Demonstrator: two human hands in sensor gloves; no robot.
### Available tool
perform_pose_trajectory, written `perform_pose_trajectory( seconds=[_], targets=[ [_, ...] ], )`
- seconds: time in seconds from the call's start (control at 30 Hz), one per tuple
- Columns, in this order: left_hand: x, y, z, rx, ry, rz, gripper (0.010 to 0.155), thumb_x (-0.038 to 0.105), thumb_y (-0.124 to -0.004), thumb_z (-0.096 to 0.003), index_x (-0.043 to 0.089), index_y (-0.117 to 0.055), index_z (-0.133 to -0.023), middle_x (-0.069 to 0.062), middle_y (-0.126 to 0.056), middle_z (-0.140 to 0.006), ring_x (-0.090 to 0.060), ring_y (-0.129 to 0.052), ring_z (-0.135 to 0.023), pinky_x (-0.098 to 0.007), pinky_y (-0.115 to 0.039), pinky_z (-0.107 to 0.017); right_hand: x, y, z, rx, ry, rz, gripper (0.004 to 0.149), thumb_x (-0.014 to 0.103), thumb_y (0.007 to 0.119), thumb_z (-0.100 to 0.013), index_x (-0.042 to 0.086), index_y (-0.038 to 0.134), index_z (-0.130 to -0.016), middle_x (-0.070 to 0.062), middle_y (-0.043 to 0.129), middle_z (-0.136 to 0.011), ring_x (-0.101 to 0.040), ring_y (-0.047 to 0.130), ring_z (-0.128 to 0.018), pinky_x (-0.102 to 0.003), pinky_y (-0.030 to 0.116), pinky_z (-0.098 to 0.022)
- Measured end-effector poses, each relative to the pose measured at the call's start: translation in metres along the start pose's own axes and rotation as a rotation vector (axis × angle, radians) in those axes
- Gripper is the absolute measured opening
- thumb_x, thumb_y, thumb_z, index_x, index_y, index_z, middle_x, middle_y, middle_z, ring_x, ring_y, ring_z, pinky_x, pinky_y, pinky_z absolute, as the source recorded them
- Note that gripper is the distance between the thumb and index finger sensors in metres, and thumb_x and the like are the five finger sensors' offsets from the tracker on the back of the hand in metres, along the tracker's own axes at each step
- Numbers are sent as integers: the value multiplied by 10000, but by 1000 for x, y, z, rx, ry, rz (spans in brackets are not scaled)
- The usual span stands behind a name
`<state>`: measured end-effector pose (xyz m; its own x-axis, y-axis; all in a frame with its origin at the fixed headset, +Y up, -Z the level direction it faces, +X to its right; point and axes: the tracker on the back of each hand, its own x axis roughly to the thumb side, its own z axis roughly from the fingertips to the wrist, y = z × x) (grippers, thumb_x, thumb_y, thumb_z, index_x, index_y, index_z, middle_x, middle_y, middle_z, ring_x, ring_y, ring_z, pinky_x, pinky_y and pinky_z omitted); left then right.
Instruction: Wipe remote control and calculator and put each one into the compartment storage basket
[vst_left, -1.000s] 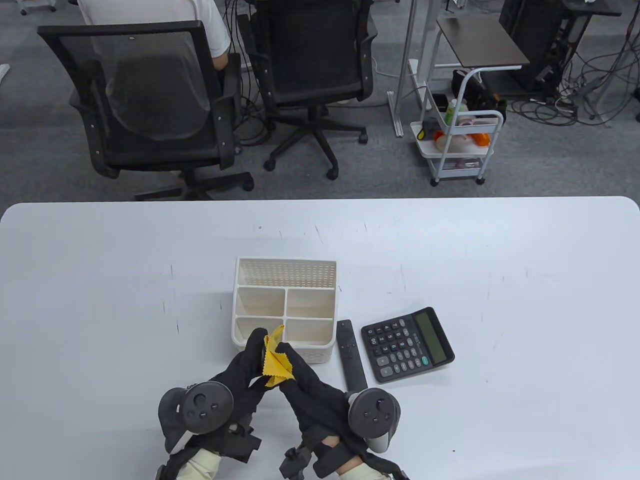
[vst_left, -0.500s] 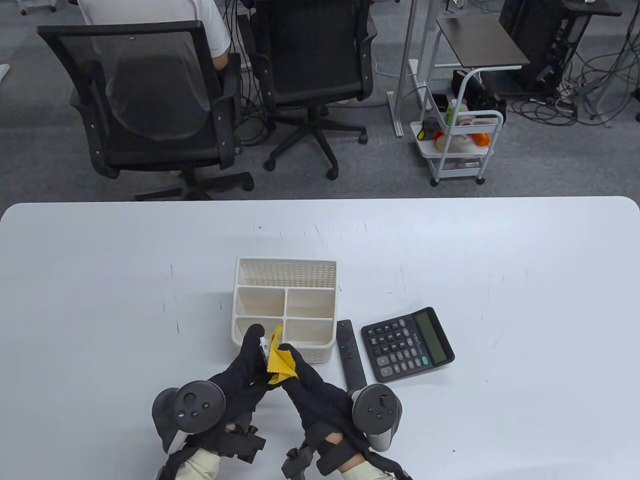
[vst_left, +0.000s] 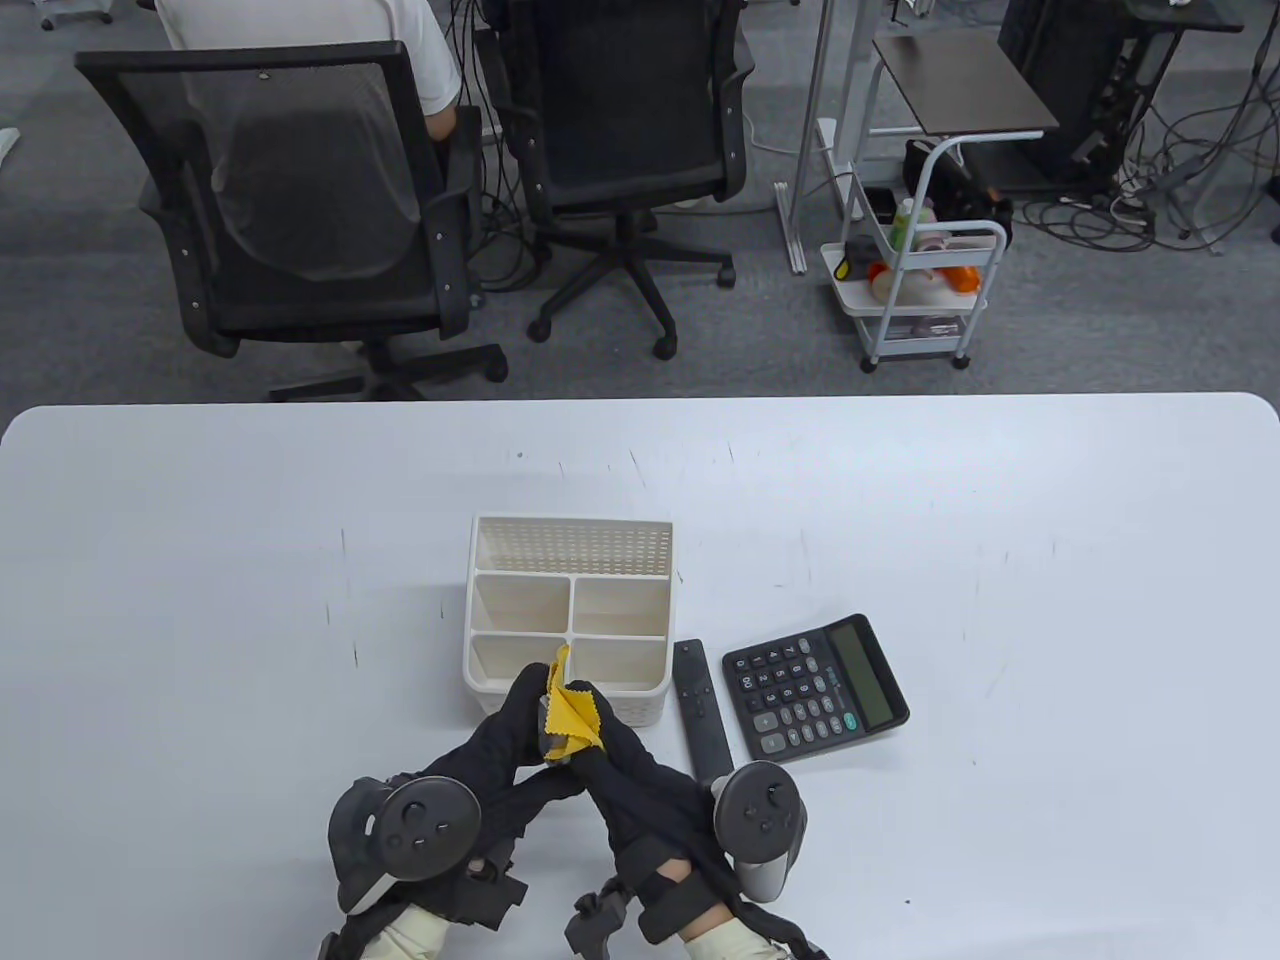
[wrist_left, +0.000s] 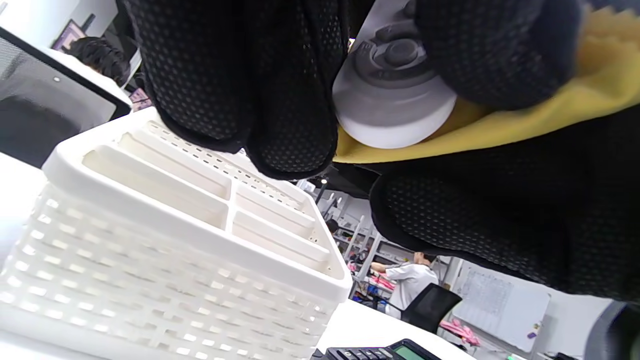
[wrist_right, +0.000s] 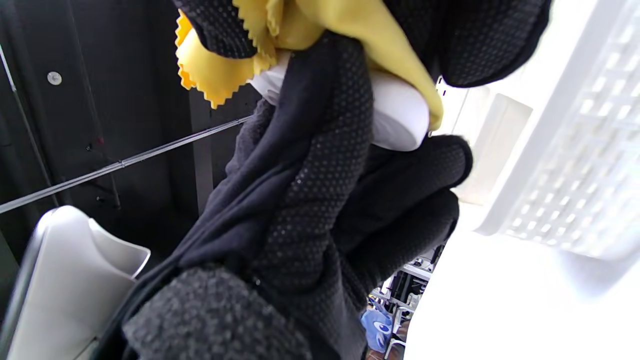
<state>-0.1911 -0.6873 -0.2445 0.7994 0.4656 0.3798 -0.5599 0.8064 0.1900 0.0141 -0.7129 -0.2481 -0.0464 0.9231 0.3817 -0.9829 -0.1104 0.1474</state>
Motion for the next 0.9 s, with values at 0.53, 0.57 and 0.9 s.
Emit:
perform_pose_trajectory(
  seconds=[0.53, 0.57, 0.9],
  targets=[
    [-4, 2, -1, 27, 32, -9, 794, 506, -831, -392, 149, -577, -1054, -23, -1013, -735, -45, -1161, -484, -327, -1006, -410, -1, 1, 1, 5, 15, -11, 535, 250, 673, -591, 10, 590, -1062, -287, 733, -1019, -486, 798, -839, -630, 700, -548],
    [-4, 2, -1, 33, 42, -19, 774, 493, -827, -398, 143, -594, -1047, -31, -1023, -738, -56, -1170, -490, -327, -1011, -407, 0, 0, 1, 10, 9, -5, 534, 250, 673, -591, 8, 594, -1060, -290, 741, -1013, -482, 810, -831, -623, 707, -547],
    [-2, 3, 0, 42, 17, -15, 656, 399, -786, -460, 145, -610, -1039, -125, -976, -826, -126, -1181, -535, -338, -1009, -404, 2, 2, 3, -21, -29, -4, 524, 254, 672, -590, 35, 605, -1062, -271, 705, -1039, -489, 772, -858, -630, 688, -558]
  ],
)
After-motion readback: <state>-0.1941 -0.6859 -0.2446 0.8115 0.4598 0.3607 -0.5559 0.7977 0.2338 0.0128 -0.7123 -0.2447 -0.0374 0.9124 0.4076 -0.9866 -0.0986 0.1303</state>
